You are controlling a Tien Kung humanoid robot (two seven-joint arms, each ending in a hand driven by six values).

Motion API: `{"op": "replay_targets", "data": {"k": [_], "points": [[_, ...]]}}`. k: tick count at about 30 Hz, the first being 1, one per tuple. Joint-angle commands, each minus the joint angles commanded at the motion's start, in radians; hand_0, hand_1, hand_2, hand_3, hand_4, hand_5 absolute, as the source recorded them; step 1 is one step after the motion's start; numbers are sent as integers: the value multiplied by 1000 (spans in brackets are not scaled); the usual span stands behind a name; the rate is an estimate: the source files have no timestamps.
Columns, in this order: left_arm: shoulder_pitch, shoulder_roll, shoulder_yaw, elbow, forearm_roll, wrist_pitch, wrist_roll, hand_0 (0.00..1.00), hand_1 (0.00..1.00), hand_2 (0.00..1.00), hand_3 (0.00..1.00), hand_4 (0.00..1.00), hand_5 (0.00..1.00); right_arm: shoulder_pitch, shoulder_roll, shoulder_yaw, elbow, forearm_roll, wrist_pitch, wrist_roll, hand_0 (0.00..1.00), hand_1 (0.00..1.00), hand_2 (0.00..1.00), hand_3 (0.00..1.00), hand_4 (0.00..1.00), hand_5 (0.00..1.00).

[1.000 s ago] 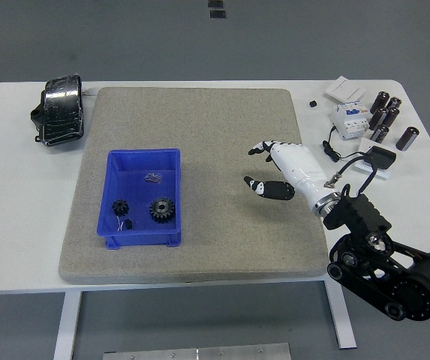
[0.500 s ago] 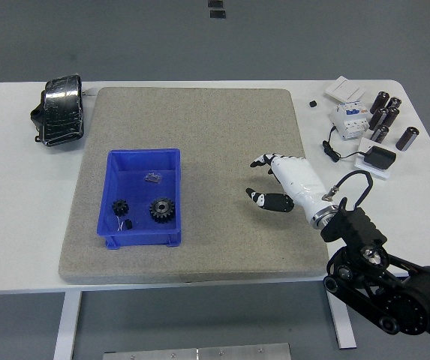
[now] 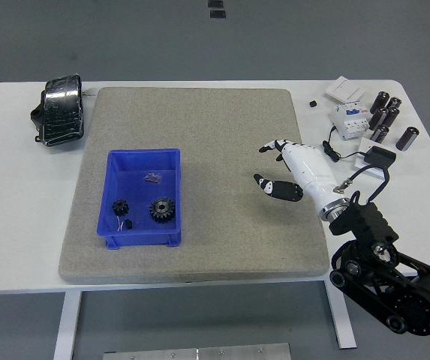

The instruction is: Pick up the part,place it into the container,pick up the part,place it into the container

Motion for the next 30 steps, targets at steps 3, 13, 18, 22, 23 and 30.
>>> {"op": "replay_targets", "data": {"k": [3, 13, 18, 22, 23, 30], "points": [[-2, 0, 2, 0, -3, 0, -1, 685, 684, 682, 637, 743, 244, -2, -2, 7, 8, -2, -2, 0, 396, 598, 758, 730, 738, 311], [-5, 2, 2, 1, -4, -1, -1, 685, 684, 682, 637, 743, 245, -17, -9, 41, 36, 2, -9, 2, 388, 595, 758, 733, 737, 310], [-9, 4, 5, 1, -4, -2, -1, 685, 683, 681, 637, 742, 244, -26, -15, 64, 51, -4, -11, 1, 382, 592, 758, 736, 736, 309], [-13, 6, 9, 0, -6, -4, -2, 685, 684, 680, 637, 742, 244, -33, -22, 81, 64, -13, -14, 1, 382, 593, 758, 738, 736, 309], [-13, 6, 9, 0, -6, -4, -2, 685, 684, 680, 637, 742, 244, -34, -24, 85, 68, -15, -14, 1, 382, 593, 758, 738, 736, 309], [-17, 8, 8, 1, -5, -4, -1, 685, 684, 680, 637, 742, 244, -40, -33, 107, 79, -20, -17, 1, 378, 589, 757, 738, 736, 309]]}}
